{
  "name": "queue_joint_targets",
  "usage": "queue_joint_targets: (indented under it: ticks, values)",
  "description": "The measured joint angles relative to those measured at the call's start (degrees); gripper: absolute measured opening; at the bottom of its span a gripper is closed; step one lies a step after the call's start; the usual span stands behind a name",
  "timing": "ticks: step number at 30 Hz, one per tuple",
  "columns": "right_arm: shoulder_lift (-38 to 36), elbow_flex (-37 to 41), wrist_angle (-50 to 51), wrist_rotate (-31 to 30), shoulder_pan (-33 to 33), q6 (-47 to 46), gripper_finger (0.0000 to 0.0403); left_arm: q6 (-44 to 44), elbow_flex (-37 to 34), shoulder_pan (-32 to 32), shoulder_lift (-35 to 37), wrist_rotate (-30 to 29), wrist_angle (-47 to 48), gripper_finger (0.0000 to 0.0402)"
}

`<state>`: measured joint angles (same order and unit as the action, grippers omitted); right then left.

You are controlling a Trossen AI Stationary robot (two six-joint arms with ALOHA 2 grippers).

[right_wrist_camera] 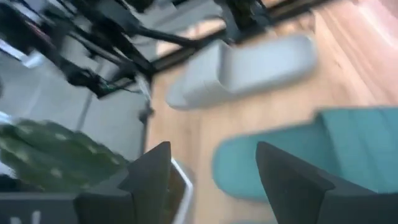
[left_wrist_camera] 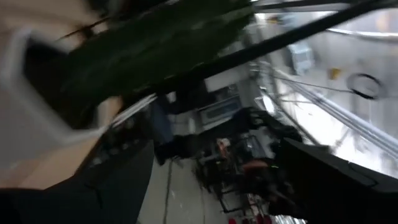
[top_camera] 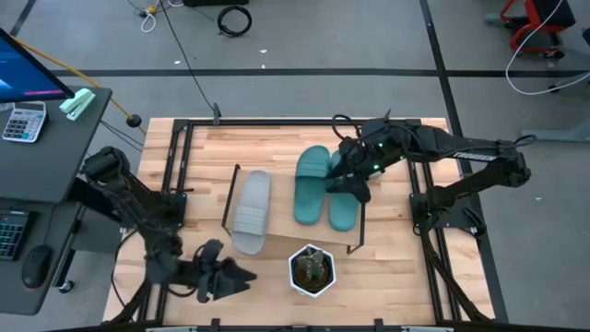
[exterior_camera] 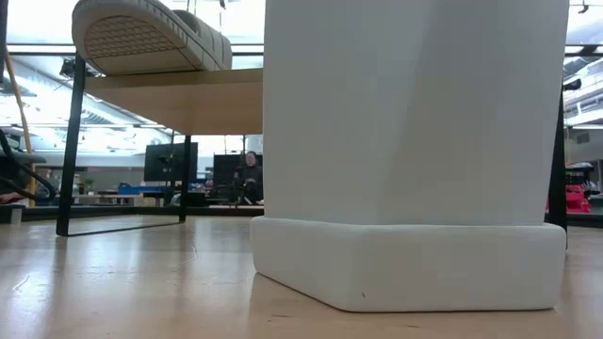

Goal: Pick and place slides into the shelf
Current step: Put the gray slide on the shelf

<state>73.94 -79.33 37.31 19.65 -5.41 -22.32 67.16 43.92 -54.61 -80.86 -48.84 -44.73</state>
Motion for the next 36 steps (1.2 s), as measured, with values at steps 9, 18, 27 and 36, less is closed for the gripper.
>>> queue_joint_targets:
  ticks: [9, 18, 27, 36]
  values:
    - [-5.0, 0.0, 9.99, -8.83, -8.35, 3.4, 0.0242, -31.19, 0.0, 7.16, 4.41, 3.48, -17.87, 0.0353]
    - [-14.28, -0.02, 27.4, -9.92, -16.36, 12.48, 0.0242, -47.01, 0.0, 15.61, 13.89, 2.71, -17.63, 0.0352]
    - [-19.34, -0.02, 47.29, -16.46, -13.81, 24.35, 0.0242, -48.33, 0.0, 20.77, 17.45, 2.78, -12.89, 0.0352]
    - [-20.33, 10.2, 47.36, -26.46, -12.46, 23.26, 0.0242, -48.31, 0.0, 23.02, 17.59, 2.79, -11.53, 0.0352]
